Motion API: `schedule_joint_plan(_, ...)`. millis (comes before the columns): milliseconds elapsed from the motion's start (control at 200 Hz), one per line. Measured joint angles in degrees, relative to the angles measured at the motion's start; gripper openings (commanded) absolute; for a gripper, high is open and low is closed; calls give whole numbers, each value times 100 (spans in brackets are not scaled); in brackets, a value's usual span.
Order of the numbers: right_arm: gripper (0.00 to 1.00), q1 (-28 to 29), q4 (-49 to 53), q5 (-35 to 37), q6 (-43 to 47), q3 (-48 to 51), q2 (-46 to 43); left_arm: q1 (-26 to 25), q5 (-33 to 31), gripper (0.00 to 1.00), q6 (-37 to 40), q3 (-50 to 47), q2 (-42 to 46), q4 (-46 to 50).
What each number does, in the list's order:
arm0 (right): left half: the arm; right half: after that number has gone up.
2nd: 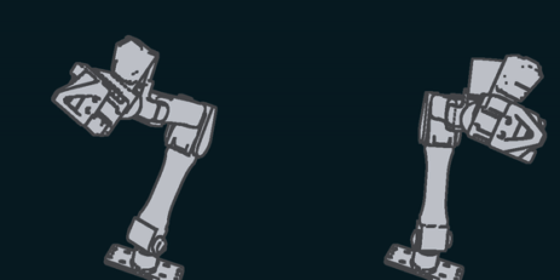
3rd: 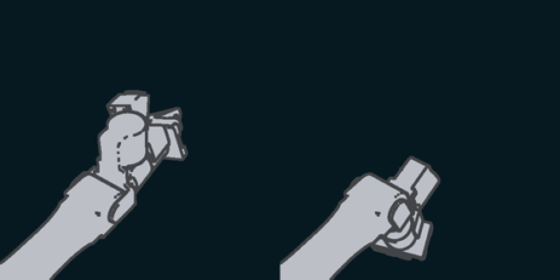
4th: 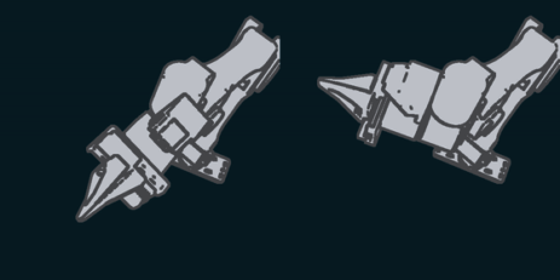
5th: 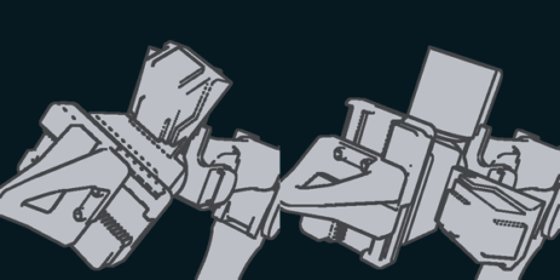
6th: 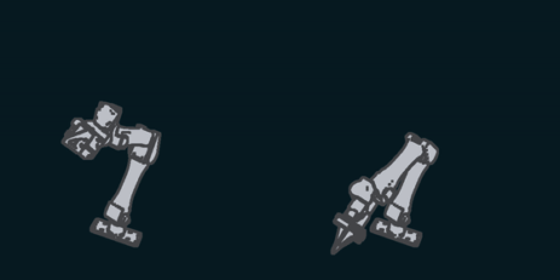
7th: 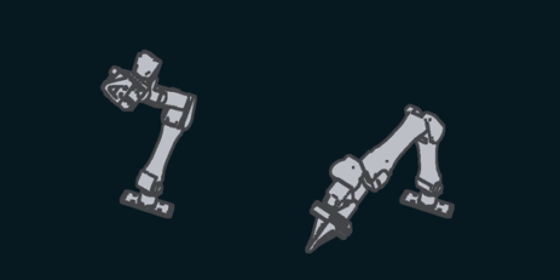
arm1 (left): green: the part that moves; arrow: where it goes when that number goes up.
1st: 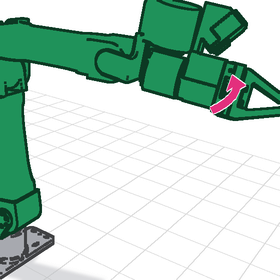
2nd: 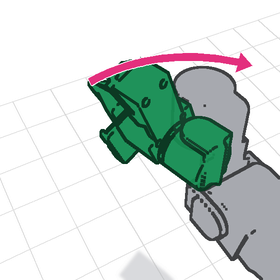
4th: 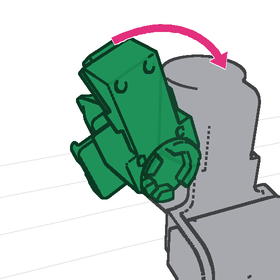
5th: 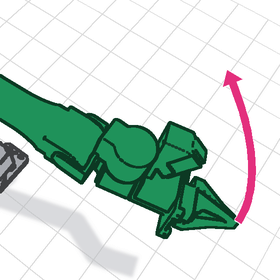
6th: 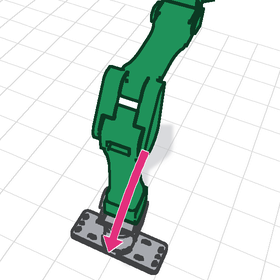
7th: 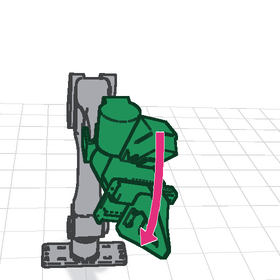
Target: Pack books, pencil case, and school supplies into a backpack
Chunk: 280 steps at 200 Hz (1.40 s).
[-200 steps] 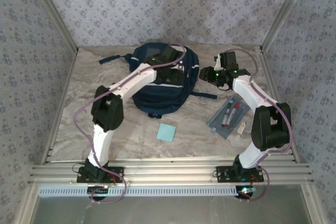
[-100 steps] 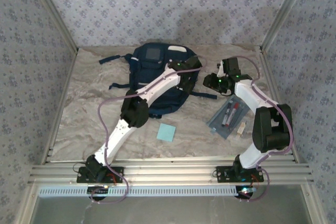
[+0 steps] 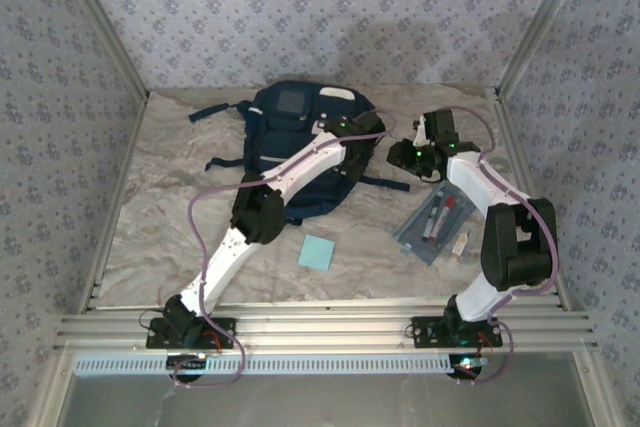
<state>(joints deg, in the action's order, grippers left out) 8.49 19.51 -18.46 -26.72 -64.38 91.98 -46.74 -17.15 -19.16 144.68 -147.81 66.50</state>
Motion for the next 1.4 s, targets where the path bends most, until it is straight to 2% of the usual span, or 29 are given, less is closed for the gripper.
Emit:
schedule_joint_plan(340,38,31,0,0,-2,0,2,24,-7,52,7,-590,586,72)
schedule_joint_plan(770,38,105,4,2,-4,-17,-20,203,437,55,-39,-1145,586,-310)
schedule_joint_plan(825,37,155,0,0,-4,-66,-7,229,472,51,-46,-1200,586,-352)
schedule_joint_plan(919,37,286,-7,2,-37,-297,116,238,466,31,-48,-1272,590,-409)
schedule_joint_plan(994,37,393,-85,2,-68,-553,330,245,494,13,-59,-1300,605,-457)
schedule_joint_plan(1024,37,428,-103,2,-72,-654,422,240,468,0,-37,-1318,605,-472)
schedule_joint_plan(1249,36,581,-210,7,-157,-1375,1287,350,435,0,28,-1871,970,-721)
schedule_joint_plan(1399,32,619,-234,26,-299,-1884,1873,470,822,0,9,-2330,1408,-907)
